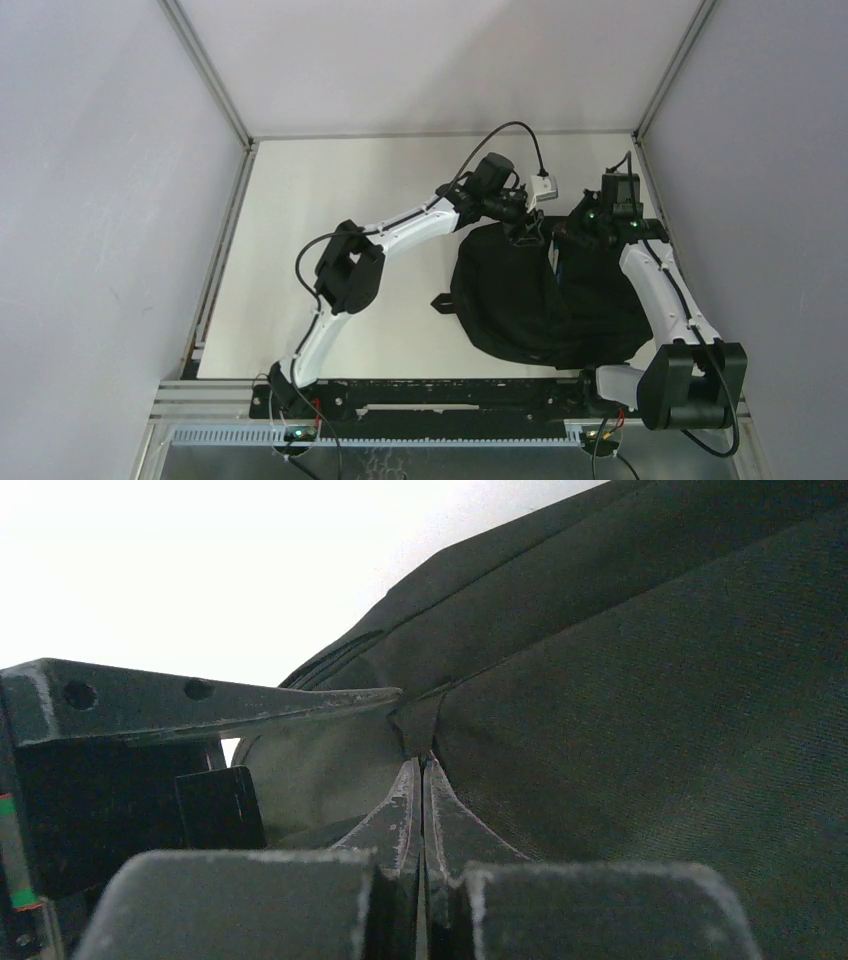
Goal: Pack the student bag
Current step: Zip the student bag at the center of the board.
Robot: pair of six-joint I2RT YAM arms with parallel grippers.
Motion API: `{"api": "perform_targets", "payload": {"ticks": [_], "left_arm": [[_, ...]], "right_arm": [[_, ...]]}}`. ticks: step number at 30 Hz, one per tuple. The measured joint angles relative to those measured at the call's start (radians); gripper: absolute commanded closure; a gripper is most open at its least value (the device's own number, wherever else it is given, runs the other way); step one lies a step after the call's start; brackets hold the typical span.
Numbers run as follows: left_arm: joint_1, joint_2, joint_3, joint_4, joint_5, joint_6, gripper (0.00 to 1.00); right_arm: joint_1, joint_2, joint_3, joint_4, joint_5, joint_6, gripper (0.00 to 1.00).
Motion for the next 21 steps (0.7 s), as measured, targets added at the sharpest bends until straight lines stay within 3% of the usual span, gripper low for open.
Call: {"api": "perform_targets", "payload": {"ticks": [9, 11, 13, 21], "left_arm": [[0.006, 0.051, 0.051, -0.008, 0.031, -0.009, 0.6], [0.006, 0.055, 0.055, -0.002, 0.032, -0.023, 0.74], [0.007, 0.055, 0.055, 0.007, 0.03, -0.043, 0.98], [0.013, 0.055, 0.055, 0.043, 0.027, -0.107, 1.0]], "right_arm": [[-0.02, -0.016, 0.0, -0.016, -0.003, -0.003, 1.0], [-0.02, -0.017, 0.0, -0.021, -0.002, -0.004, 1.0], [-0.02, -0.017, 0.0, -0.024, -0.002, -0.004, 1.0], [-0.021, -0.04, -0.021, -0.027, 0.011, -0.004, 1.0]]}}
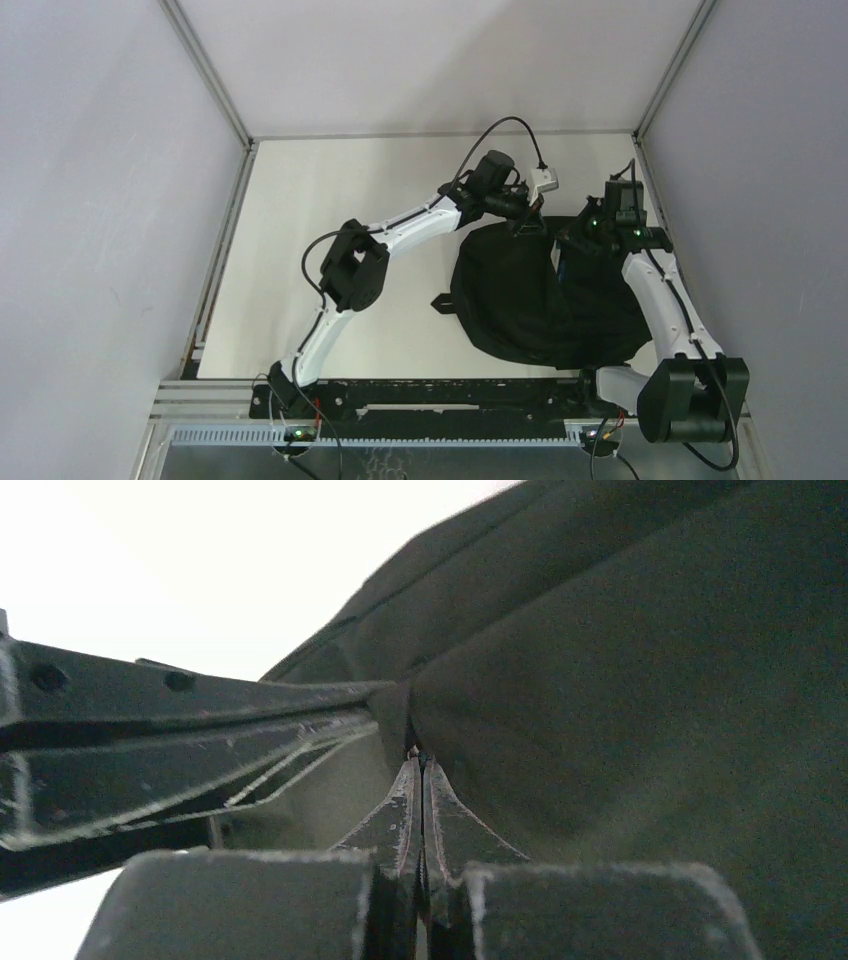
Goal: Pack the student bag
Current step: Zip the student bag at the center of the board.
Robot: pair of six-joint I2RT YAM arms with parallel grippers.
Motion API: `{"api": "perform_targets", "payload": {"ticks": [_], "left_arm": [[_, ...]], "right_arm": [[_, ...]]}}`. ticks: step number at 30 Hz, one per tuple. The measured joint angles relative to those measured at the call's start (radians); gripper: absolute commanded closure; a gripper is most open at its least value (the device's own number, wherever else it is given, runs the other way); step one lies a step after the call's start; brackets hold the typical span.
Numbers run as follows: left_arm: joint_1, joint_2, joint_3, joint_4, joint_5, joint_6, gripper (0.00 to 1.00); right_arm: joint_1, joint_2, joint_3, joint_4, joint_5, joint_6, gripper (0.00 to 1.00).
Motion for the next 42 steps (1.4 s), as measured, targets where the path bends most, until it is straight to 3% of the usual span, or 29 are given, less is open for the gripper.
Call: {"api": "perform_targets", "payload": {"ticks": [14, 22, 29, 40, 42], "left_arm": [[0.034, 0.0, -0.046, 0.125, -0.008, -0.229, 1.0], [0.055, 0.0, -0.049, 0.133, -0.064, -0.28, 1.0], [0.112, -0.01, -0.084, 0.134, -0.098, -0.296, 1.0], [0.154, -0.095, -0.239, 0.132, -0.116, -0.307, 1.0], [0.155, -0.101, -0.248, 0.139, -0.114, -0.319, 0.97]], "right_arm": [[0.023, -0.245, -0.195, -0.09, 0.029, 0.007, 1.0], [0.172, -0.362, -0.23, -0.192, 0.107, 0.104, 1.0], [0.335, -0.366, -0.249, -0.234, 0.198, 0.259, 1.0], [0.423, -0.408, -0.299, -0.231, 0.237, 0.349, 1.0], [0.428, -0.41, -0.299, -0.23, 0.23, 0.348, 0.69]]}}
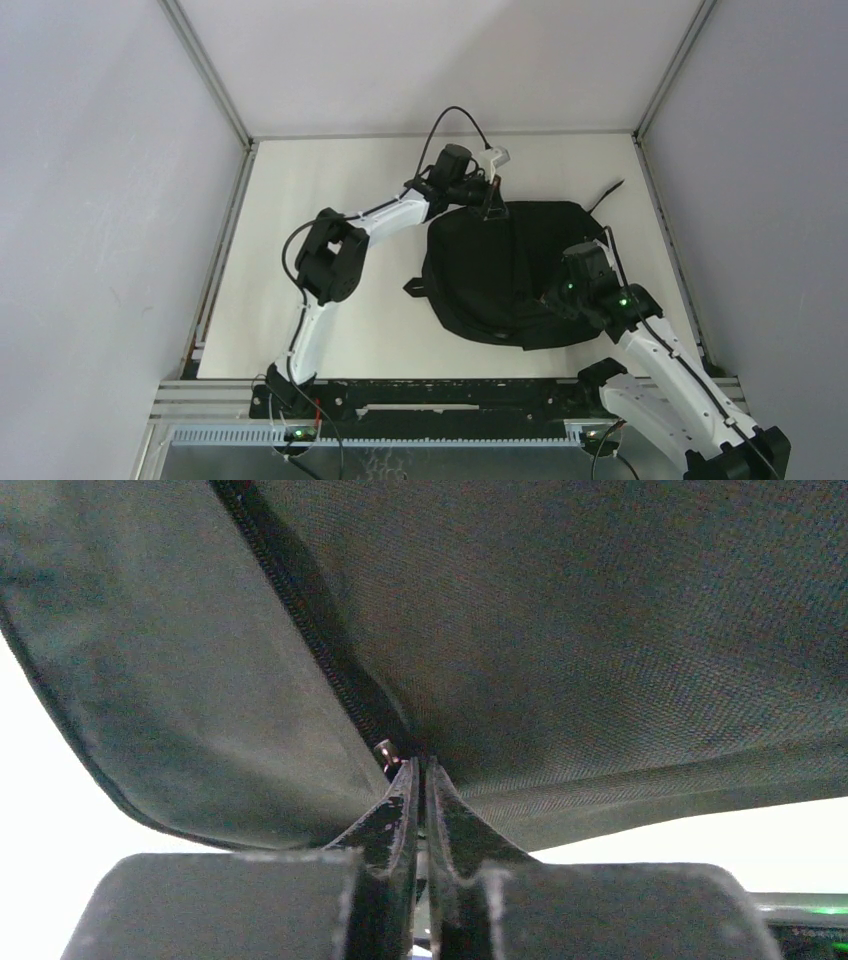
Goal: Pack the student bag
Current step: Zip the student bag at the center of the board, then adjust the student bag at the center of the board.
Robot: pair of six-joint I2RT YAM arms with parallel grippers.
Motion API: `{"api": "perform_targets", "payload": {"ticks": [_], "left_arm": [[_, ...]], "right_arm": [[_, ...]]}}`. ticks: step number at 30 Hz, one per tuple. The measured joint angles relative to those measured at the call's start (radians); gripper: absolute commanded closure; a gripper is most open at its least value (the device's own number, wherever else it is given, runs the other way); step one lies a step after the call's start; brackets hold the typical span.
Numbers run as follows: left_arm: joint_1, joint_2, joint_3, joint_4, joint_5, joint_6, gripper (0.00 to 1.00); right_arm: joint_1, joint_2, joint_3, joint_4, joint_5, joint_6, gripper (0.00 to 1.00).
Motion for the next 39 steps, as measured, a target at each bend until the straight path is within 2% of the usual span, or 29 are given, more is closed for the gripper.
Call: {"api": "perform_targets", "payload": {"ticks": [2, 4, 5, 7, 11, 14, 18, 23, 28, 31, 33, 35, 39], "left_arm": [[0.002, -0.004, -0.009, 0.013, 0.002, -0.018, 0.71], [0.007, -0.01, -0.013, 0.026, -0.002, -0.04, 0.51], [0.011, -0.016, -0.014, 0.03, -0.009, -0.057, 0.46], [0.024, -0.047, -0.023, 0.035, -0.027, -0.079, 0.4], [0.047, -0.203, -0.101, 0.044, -0.093, -0.089, 0.36], [0.055, -0.342, -0.162, 0.05, -0.169, -0.088, 0.26], [0.064, -0.469, -0.188, 0.011, -0.294, -0.093, 0.22], [0.104, -0.46, -0.19, -0.089, -0.358, -0.113, 0.23], [0.149, -0.334, -0.213, -0.19, -0.375, -0.13, 0.34], [0.159, -0.274, -0.254, -0.214, -0.341, -0.16, 0.48], [0.158, -0.256, -0.292, -0.209, -0.303, -0.186, 0.66], [0.156, -0.252, -0.337, -0.194, -0.259, -0.212, 0.76], [0.154, -0.27, -0.428, -0.129, -0.206, -0.249, 0.76]], "right_arm": [[0.002, -0.008, 0.0, -0.001, -0.01, -0.009, 0.42], [0.016, -0.027, 0.002, -0.019, -0.02, -0.018, 0.31], [0.029, -0.038, 0.008, -0.034, -0.022, -0.026, 0.28], [0.055, -0.05, 0.034, -0.061, -0.012, -0.034, 0.26], [0.116, -0.047, 0.134, -0.085, 0.059, -0.053, 0.26], [0.172, -0.035, 0.172, -0.089, 0.132, -0.048, 0.28], [0.192, 0.01, 0.175, -0.146, 0.245, -0.005, 0.3], [0.138, 0.051, 0.174, -0.258, 0.365, 0.107, 0.3], [0.026, -0.004, 0.136, -0.304, 0.391, 0.191, 0.32], [-0.03, -0.021, 0.079, -0.309, 0.375, 0.216, 0.33], [-0.056, -0.017, 0.027, -0.3, 0.352, 0.226, 0.34], [-0.066, -0.011, -0.016, -0.273, 0.334, 0.229, 0.36], [-0.095, 0.014, -0.06, -0.19, 0.291, 0.206, 0.37]]}}
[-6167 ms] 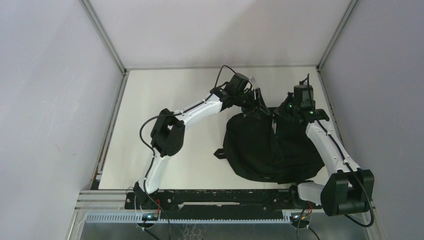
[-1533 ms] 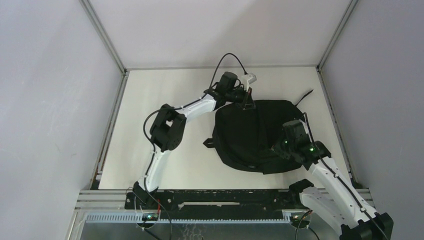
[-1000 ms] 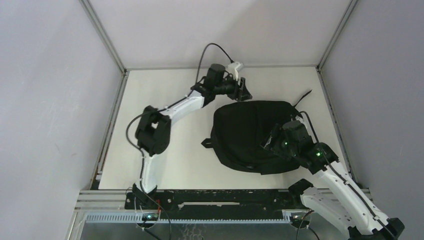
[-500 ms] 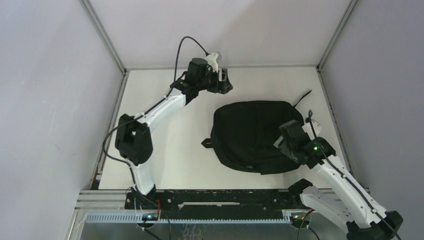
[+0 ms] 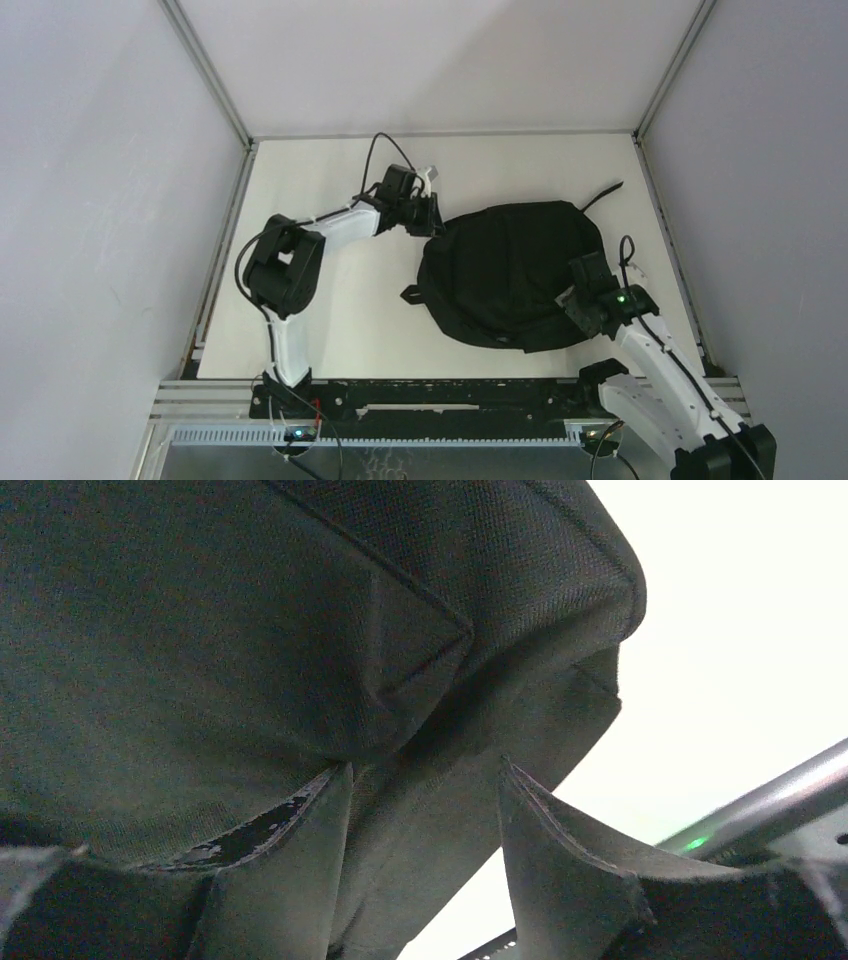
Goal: Pack the student bag
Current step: Adjust the student bag at the center of the board.
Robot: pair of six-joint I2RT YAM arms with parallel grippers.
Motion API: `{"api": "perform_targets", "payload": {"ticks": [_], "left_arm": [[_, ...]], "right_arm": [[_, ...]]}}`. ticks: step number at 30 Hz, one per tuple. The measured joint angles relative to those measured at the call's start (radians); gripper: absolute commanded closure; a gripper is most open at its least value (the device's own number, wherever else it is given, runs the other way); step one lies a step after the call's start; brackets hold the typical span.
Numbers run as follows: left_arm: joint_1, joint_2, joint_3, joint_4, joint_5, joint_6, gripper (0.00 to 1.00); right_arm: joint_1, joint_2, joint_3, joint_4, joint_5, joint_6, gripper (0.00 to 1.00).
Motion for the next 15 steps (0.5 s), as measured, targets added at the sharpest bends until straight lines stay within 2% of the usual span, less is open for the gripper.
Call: {"api": "perform_targets", "payload": {"ticks": [3, 5, 8, 10, 15], "left_arm": [[-0.015, -0.067, -0.13, 0.051, 0.008, -0.031, 0.75], [-0.048, -0.136, -0.229, 0.076, -0.005, -0.048, 0.75], [-0.134, -0.244, -0.359, 0.102, -0.036, -0.078, 0.72], [-0.209, -0.302, -0.436, 0.134, -0.034, -0.116, 0.67], [-0.414, -0.397, -0.533, 0.099, -0.021, -0.179, 0.56]], "right_arm": [[-0.045, 0.063, -0.003, 0.085, -0.037, -0.06, 0.38], [-0.084, 0.112, -0.003, 0.154, -0.074, -0.111, 0.34], [-0.164, 0.243, 0.012, 0.289, -0.179, -0.232, 0.29], [-0.183, 0.337, 0.043, 0.35, -0.232, -0.288, 0.26], [-0.171, 0.611, 0.314, 0.441, -0.323, -0.44, 0.23]]}}
